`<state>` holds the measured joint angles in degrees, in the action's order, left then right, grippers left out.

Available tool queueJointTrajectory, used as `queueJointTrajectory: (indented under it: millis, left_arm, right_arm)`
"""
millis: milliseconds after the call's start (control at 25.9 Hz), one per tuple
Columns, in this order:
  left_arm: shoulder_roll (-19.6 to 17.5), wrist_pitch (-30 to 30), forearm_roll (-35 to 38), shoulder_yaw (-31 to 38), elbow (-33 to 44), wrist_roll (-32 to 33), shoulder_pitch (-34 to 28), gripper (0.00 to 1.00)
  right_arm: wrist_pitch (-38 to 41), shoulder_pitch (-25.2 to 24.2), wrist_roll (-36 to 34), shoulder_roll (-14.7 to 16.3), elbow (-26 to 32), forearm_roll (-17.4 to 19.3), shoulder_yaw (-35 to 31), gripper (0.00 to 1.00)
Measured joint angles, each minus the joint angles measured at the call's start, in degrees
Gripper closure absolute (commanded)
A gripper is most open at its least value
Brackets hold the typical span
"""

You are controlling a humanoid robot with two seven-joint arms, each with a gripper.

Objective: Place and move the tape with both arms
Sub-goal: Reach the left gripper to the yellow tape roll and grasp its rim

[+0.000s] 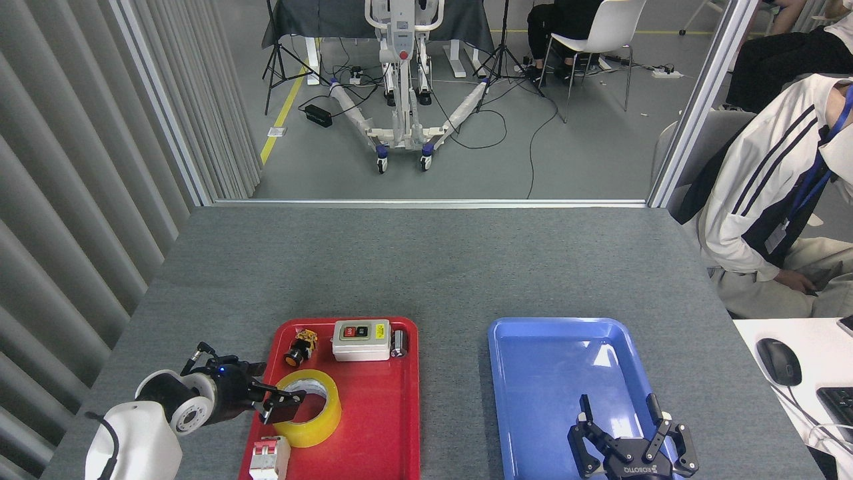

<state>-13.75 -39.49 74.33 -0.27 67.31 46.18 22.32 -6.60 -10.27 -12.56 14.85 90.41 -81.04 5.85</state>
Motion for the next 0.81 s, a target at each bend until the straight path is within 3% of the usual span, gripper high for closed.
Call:
queueJointTrajectory:
  millis: [193,271,425,580,734,812]
  left_arm:
    - [0.0,-0.2,0.1,-0.1,-3.2,0.2,1.5,0.31]
    - [0.0,-0.2,0.3,-0.1,-4.2,0.2,1.9,0.32]
    - [0.1,-0.1,0.7,-0.1,-5.0,0.2,2.3,0.43]
    - [0.2,-0.1,0.9,-0.1,-6.2,0.2,2.6,0.62]
    - [0.3,-0.6,0.9,-0.5,-6.9,0.4,2.7,0.75]
    - [0.4,-0.7,1.0,-0.6,-7.1,0.3,2.7,0.91]
  right_arm:
    - [-0.1,-0.4,0.1,0.2,0.3,0.0,1.1,0.00]
    - [-0.2,-0.5,0.2,0.3,0.3,0.0,1.2,0.00]
    - [-0.3,-0.6,0.1,0.3,0.4,0.0,1.2,0.00]
    - [-0.3,-0.7,-0.1,0.5,0.4,0.0,1.2,0.00]
    - [-0.4,-0.7,-0.6,0.5,0.4,0.0,1.2,0.00]
    - [-0.5,-0.7,-1.1,0.5,0.4,0.0,1.3,0.00]
